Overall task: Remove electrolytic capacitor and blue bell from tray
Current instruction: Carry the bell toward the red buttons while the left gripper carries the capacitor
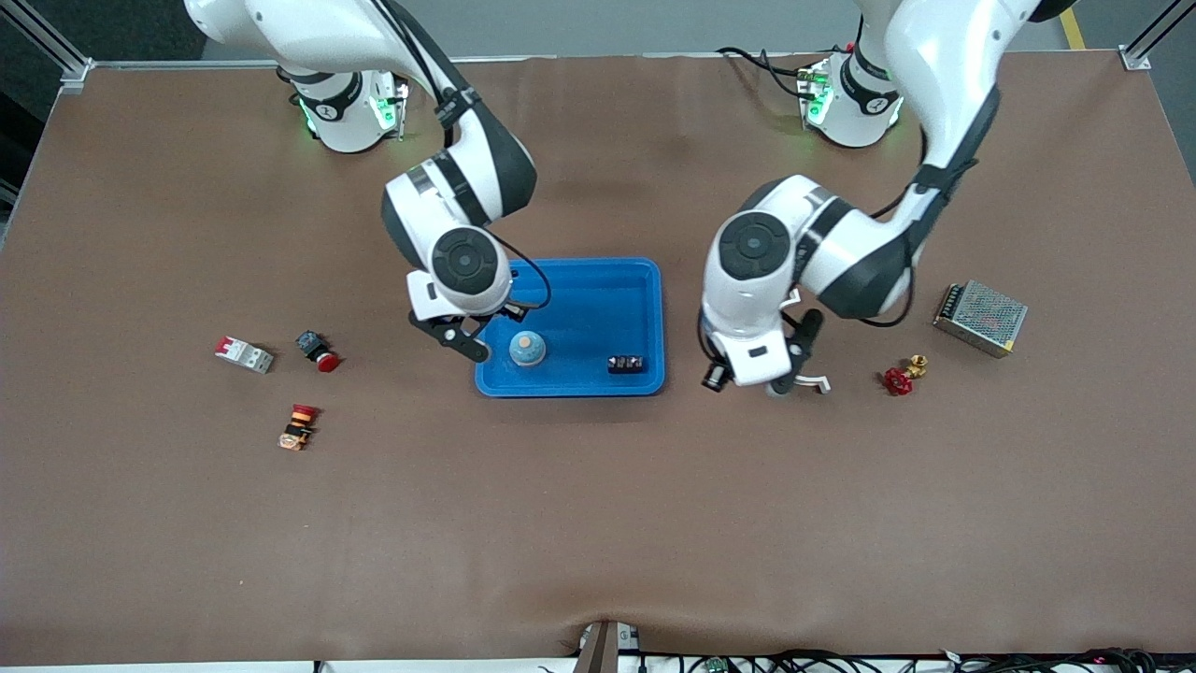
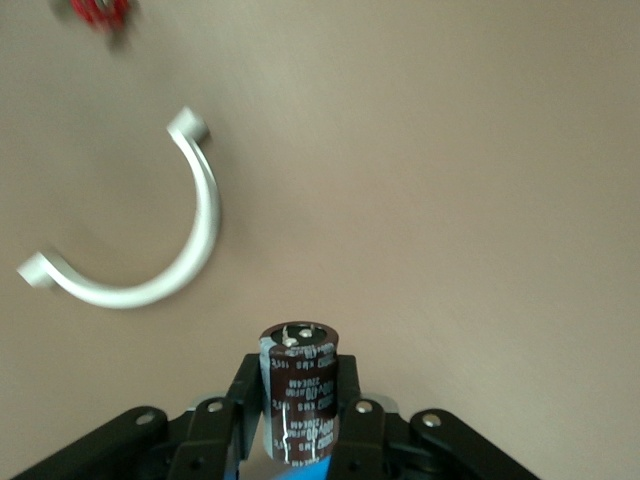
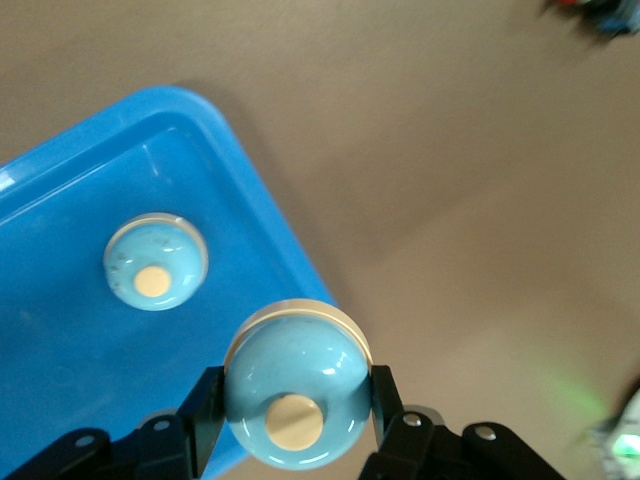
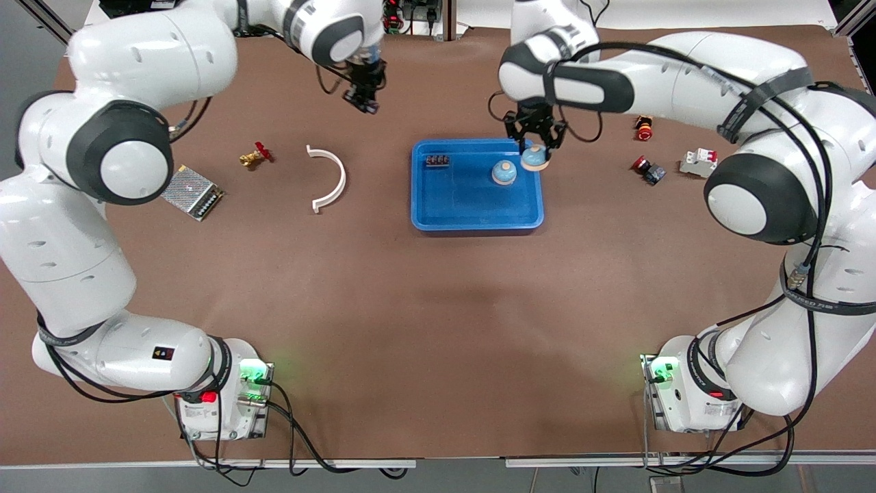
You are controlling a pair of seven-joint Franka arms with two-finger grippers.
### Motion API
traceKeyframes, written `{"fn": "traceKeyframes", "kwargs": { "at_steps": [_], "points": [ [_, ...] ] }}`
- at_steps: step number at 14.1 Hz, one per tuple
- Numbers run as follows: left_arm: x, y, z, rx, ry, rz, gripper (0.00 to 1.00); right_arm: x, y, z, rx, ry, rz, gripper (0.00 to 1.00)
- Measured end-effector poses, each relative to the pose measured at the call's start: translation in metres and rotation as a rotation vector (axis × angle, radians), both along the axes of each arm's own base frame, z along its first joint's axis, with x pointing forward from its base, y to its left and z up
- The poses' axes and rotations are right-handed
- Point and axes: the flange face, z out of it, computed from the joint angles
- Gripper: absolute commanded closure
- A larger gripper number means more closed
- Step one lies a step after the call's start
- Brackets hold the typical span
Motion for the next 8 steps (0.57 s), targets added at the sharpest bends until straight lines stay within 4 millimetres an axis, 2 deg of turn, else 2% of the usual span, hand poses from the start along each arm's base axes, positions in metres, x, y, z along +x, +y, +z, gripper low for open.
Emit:
{"fn": "traceKeyframes", "kwargs": {
  "at_steps": [2, 4, 8],
  "points": [
    [0.007, 0.033, 0.005, 0.026, 0.075, -0.060, 1.00, 0.014, -0.027, 0.011, 0.020, 0.060, 0.070, 1.00],
    [0.011, 0.070, -0.001, 0.029, 0.141, -0.104, 1.00, 0.028, -0.059, 0.020, 0.068, 0.104, 0.164, 1.00],
    [0.003, 0.142, -0.045, 0.036, 0.276, -0.159, 1.00, 0.047, -0.125, 0.048, 0.108, 0.139, 0.329, 1.00]
  ]
}}
